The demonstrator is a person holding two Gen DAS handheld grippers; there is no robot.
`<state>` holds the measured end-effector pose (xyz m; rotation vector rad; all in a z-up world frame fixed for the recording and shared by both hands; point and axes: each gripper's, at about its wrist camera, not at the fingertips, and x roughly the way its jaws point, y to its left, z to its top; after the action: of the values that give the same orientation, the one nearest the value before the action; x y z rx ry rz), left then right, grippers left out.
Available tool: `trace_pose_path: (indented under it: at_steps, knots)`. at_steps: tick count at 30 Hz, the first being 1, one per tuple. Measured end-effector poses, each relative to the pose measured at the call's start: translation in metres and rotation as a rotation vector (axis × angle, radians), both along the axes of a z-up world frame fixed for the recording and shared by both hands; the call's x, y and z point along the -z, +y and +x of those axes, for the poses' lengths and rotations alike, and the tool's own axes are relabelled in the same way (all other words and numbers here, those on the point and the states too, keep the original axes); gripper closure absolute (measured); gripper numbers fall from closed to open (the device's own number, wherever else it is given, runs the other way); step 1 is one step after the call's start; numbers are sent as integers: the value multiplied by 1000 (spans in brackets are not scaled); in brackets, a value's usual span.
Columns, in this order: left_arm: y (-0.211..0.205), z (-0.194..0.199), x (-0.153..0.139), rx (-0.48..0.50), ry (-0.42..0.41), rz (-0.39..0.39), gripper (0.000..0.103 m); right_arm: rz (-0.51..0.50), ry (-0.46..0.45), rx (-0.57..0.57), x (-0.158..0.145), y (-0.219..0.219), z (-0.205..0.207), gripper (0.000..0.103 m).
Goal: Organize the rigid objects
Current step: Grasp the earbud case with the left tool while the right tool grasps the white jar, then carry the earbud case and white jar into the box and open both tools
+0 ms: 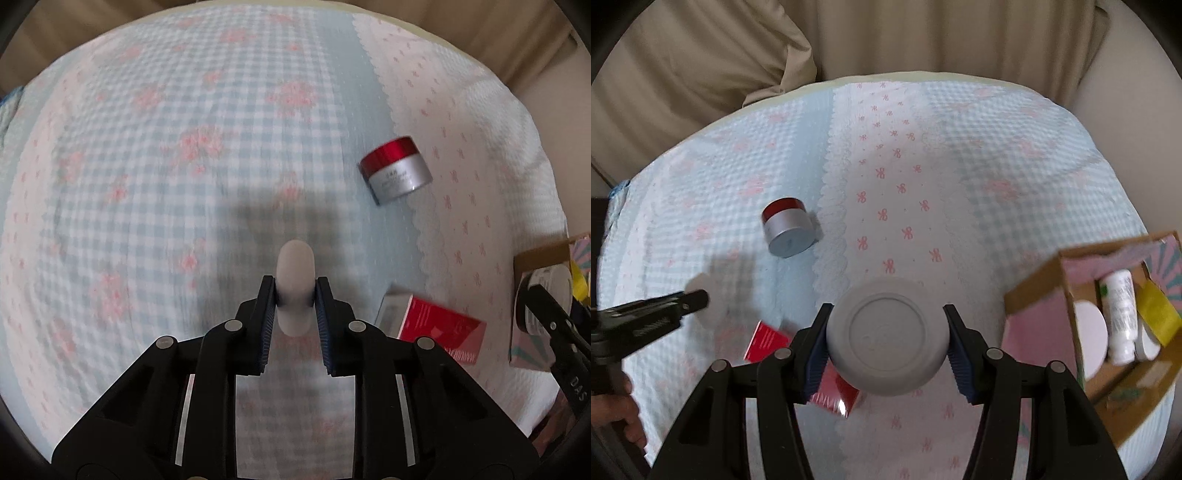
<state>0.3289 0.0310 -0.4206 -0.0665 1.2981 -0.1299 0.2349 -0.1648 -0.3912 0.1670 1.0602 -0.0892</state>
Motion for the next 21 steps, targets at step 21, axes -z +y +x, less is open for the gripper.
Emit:
trace_pose_path:
  at_steps: [21]
  knots:
    - [-24, -58, -192, 160, -189, -141, 84, 66, -61, 108, -141, -22, -97, 50]
